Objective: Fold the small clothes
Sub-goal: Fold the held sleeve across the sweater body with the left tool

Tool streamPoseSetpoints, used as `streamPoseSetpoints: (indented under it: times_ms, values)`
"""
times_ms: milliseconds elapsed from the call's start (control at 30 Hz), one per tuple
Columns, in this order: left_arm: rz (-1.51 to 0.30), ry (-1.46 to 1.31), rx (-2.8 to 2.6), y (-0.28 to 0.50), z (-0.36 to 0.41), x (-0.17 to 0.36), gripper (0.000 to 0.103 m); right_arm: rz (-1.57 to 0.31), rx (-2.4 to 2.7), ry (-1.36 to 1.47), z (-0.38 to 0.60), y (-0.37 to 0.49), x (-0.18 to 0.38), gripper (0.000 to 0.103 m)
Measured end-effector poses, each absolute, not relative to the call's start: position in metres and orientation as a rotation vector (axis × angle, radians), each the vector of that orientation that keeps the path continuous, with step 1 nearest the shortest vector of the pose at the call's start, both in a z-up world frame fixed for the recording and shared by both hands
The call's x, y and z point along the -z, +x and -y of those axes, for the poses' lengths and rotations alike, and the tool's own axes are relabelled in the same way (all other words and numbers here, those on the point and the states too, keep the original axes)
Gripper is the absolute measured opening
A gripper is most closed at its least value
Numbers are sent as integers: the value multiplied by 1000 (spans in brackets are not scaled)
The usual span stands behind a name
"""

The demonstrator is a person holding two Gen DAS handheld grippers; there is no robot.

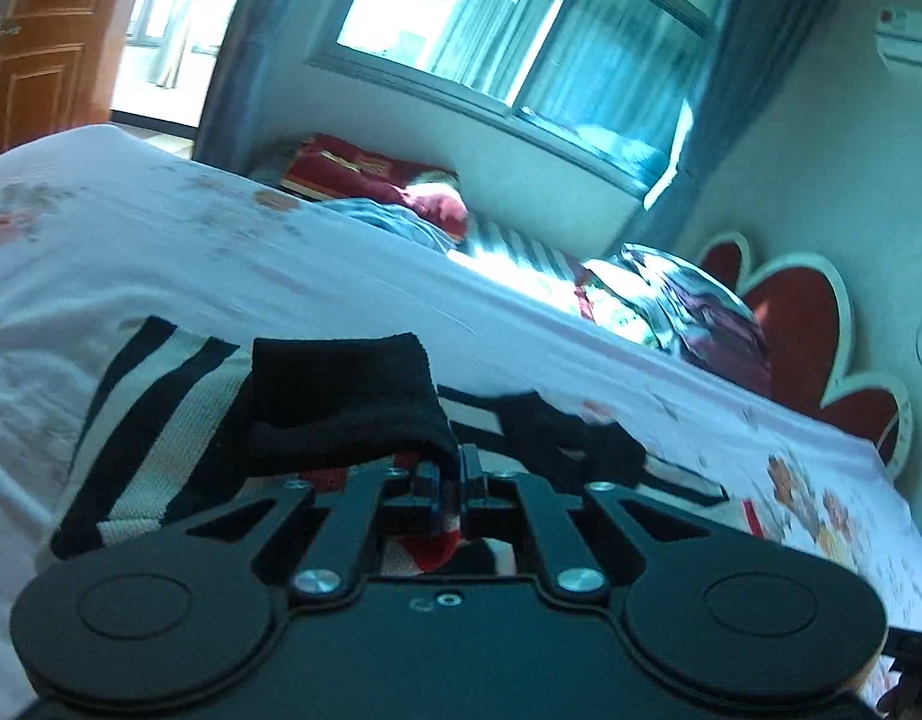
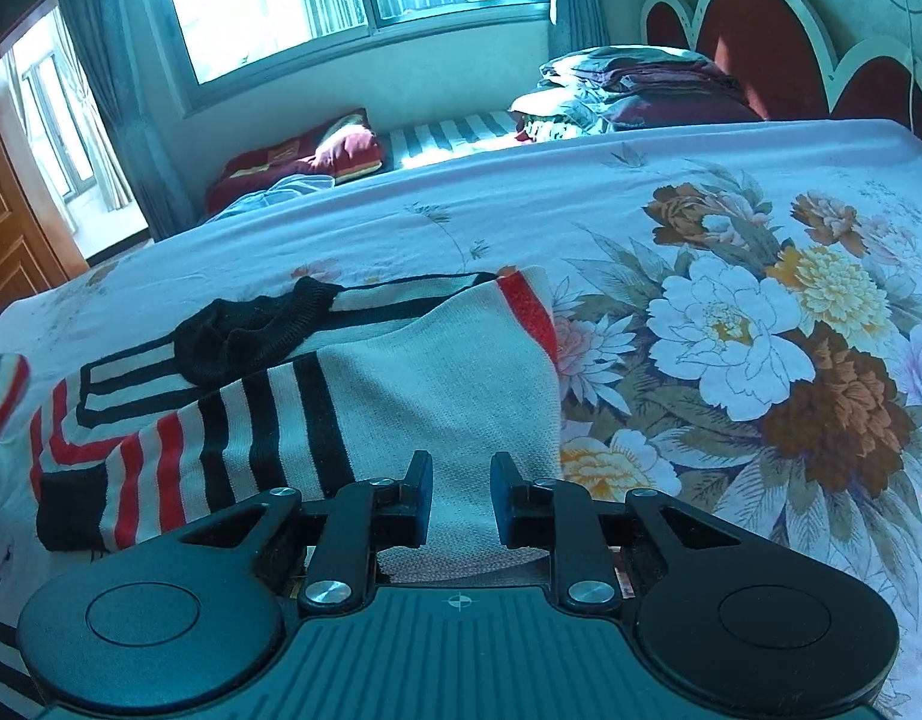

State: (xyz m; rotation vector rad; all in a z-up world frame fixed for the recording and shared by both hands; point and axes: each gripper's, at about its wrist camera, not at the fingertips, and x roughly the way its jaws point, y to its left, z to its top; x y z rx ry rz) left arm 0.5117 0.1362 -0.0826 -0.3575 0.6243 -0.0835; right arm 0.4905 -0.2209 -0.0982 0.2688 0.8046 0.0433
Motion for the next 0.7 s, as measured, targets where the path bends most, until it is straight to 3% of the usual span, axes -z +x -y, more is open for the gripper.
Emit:
streamPoseSetpoints:
  times_ms: [267, 333, 400, 467, 533, 567, 600, 700]
  values:
    - [-809, -147, 271, 543, -29, 126, 6, -811, -50, 355, 254, 474, 98, 22]
    - [-867, -97, 305, 544, -8, 140, 18, -824, -54, 374, 260, 472, 98, 22]
    - [-864, -58, 362, 537, 9, 145, 58, -832, -62, 397, 265, 471, 99, 24]
    - [-838, -62, 440, 530, 19, 145, 69, -832, -62, 408, 267, 470, 99, 63]
    - [-822, -71, 467, 524, 23, 143, 63, -809, -78, 412, 266, 470, 98, 68]
    - [-813, -74, 458, 521, 19, 141, 53, -803, -92, 415, 264, 470, 97, 68]
    - [-797, -78, 428, 517, 13, 135, 48, -796, -115, 423, 262, 472, 96, 68]
    - [-715, -86, 321, 498, -25, 117, 48, -774, -191, 445, 247, 480, 93, 67]
